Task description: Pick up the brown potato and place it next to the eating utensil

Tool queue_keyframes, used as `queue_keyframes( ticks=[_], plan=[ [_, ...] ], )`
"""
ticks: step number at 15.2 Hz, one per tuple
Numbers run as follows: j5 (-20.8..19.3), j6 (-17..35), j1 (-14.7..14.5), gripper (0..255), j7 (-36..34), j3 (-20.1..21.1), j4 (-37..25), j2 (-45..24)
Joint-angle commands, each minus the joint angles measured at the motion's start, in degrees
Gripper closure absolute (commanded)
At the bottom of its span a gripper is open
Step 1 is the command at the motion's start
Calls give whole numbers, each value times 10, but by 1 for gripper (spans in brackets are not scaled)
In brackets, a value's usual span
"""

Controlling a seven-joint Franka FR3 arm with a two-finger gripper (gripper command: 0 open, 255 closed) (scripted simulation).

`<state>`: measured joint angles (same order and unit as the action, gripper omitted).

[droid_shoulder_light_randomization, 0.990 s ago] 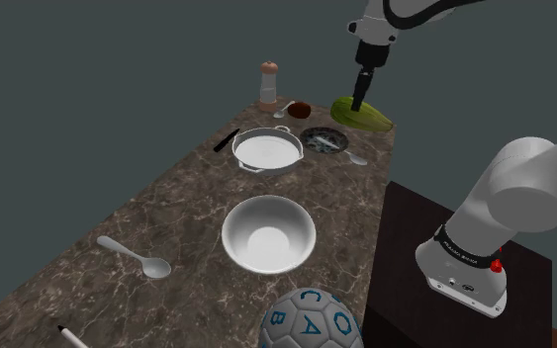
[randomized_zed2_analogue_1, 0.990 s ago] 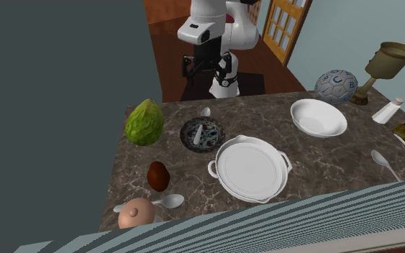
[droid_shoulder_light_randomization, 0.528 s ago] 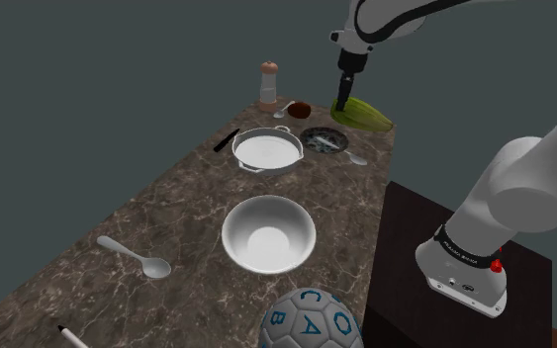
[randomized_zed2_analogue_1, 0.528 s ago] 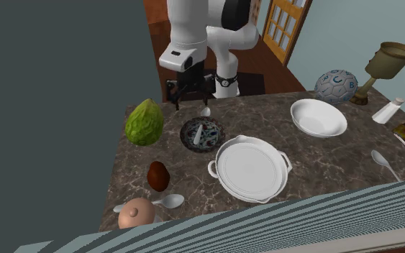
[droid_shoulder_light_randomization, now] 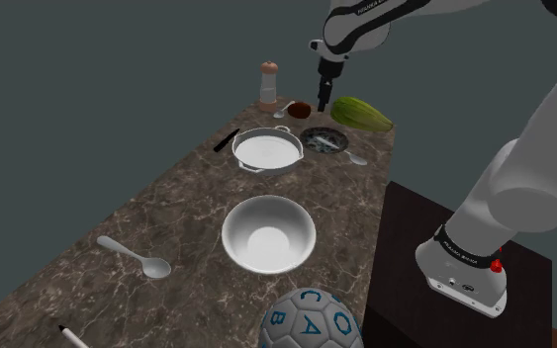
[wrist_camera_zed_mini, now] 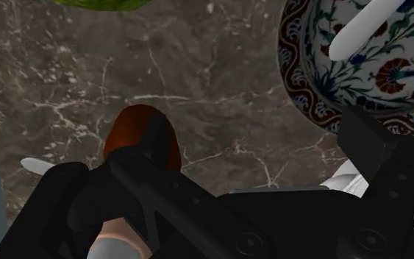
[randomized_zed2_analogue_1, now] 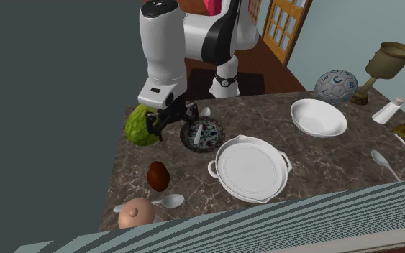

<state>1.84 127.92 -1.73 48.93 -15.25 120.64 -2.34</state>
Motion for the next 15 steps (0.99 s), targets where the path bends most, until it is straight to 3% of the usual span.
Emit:
queue_keyframes(
  ticks=[1,8,15],
  plan=[
    [20,4,5,0,39,-2,-50,-50],
    [75,7,35,0,140,18,-216,-206],
    [85,46,39,0,147,25,-210,-239]
  ],
)
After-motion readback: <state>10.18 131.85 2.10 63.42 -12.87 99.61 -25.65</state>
